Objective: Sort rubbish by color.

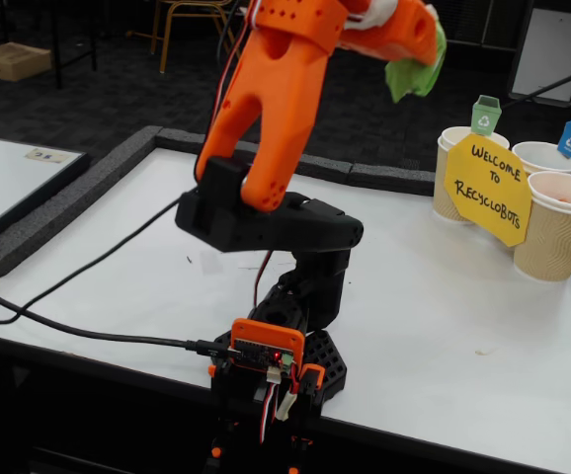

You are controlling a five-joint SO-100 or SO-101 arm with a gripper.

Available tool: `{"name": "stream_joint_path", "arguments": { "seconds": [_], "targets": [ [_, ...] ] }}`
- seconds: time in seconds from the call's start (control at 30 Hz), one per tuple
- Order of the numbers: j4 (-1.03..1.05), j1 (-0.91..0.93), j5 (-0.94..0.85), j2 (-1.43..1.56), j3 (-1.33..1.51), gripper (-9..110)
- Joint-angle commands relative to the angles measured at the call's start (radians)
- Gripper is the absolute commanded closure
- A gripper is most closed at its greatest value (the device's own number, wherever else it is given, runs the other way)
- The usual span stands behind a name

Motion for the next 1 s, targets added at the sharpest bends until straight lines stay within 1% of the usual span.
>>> {"name": "stream_joint_path", "arguments": {
  "seconds": [0.0,0.1,0.27,0.5,0.77,0.97],
  "targets": [
    [-0.115,0.029,-0.041,-0.087,-0.014,101],
    [-0.225,0.046,-0.041,-0.173,-0.015,101],
    [-0.468,0.063,-0.041,-0.365,-0.044,101],
    [-0.762,0.006,-0.034,-0.638,-0.133,101],
    [-0.976,-0.067,-0.034,-0.879,-0.215,101],
    [-1.08,-0.084,-0.038,-1.032,-0.299,101]
  ]
}}
